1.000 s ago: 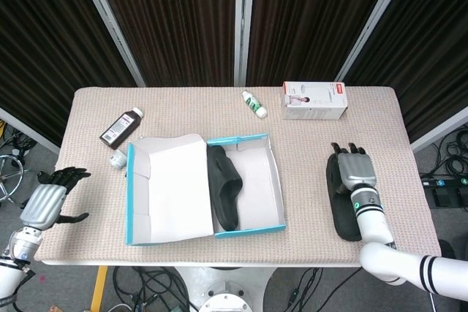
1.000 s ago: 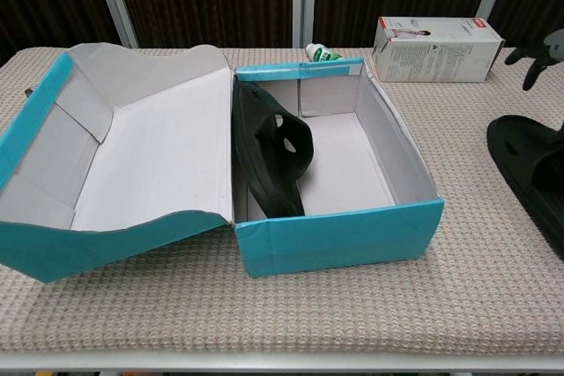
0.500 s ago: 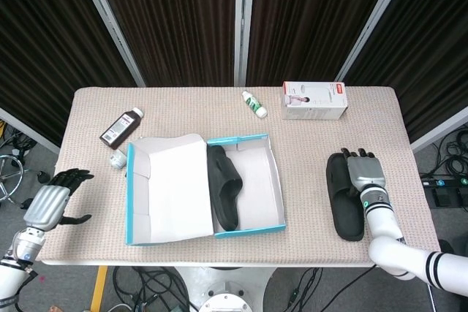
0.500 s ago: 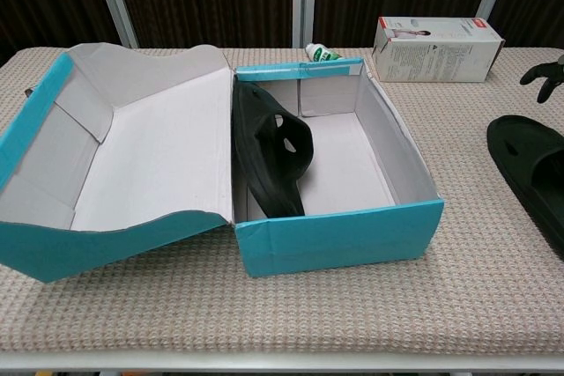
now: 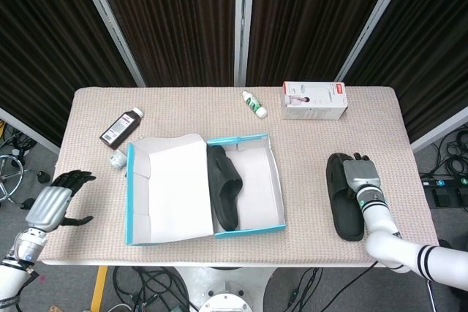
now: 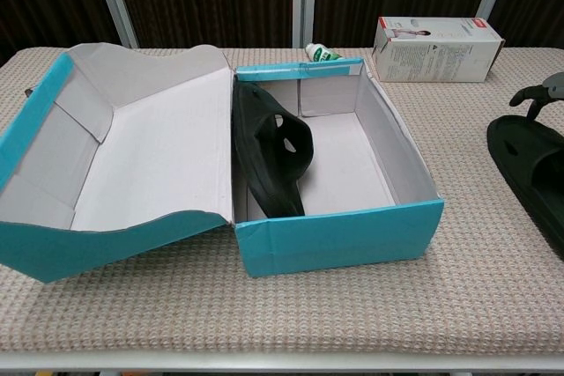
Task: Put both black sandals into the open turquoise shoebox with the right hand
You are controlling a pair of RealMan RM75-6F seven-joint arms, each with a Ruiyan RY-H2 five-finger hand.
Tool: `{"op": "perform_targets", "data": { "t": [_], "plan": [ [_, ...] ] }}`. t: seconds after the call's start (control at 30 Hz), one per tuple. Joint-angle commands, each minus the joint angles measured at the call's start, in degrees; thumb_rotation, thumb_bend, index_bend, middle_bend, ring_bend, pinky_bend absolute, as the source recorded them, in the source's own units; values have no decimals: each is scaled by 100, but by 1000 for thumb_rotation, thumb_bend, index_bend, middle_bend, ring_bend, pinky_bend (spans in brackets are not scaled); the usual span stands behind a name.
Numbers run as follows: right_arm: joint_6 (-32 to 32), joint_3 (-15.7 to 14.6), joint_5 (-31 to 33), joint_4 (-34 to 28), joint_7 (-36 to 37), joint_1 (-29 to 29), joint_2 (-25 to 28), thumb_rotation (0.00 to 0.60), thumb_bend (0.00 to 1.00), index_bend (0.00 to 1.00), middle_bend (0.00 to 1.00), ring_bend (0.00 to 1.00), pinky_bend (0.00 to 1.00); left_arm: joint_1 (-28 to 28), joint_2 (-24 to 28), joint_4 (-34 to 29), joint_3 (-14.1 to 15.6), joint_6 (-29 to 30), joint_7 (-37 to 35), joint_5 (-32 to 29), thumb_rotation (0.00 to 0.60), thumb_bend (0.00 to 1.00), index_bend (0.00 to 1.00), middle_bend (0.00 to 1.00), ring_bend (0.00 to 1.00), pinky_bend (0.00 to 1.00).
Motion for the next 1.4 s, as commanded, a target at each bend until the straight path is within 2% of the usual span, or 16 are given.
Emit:
{"op": "perform_targets", "data": {
  "t": [0.03,0.2,0.43,0.57,0.7,0.9,1.2,1.4],
  "plan": [
    [-42,-29,36,95,23,45,-73,600,26,2,134,0,89,-6,-2,-10,1,-10,16,-3,600,70,189,150,91,136],
    [-37,-89,70,152,20,96,-129,600,30,2,194,32,104,-20,10,-28,1,-42,28,-18,600,70,190,150,91,136],
    [-3,-109,73,224,83,150,-164,600,45,34,293,113,198,-23,17,-43,21,-61,27,-14,600,70,189,150,91,136],
    [98,-102,-30,239,180,106,-179,600,59,88,402,216,279,-26,34,-60,24,-73,13,-22,600,70,189,150,91,136],
    [175,-74,-187,284,299,49,-182,600,76,202,494,312,402,-37,47,-83,27,-88,0,-19,600,70,189,150,91,141],
    [172,-41,-443,201,523,-70,-48,600,81,299,542,359,449,-62,43,-101,17,-112,28,-22,600,70,189,150,91,141],
    [335,249,-1016,-602,1085,-268,733,600,81,314,553,371,460,-108,62,-189,-15,-106,89,-8,600,70,189,150,91,141],
    [286,826,-1810,-1166,2168,-534,1301,600,82,323,554,372,462,-116,76,-254,-27,-80,128,-3,600,70,189,150,91,141]
  ]
}}
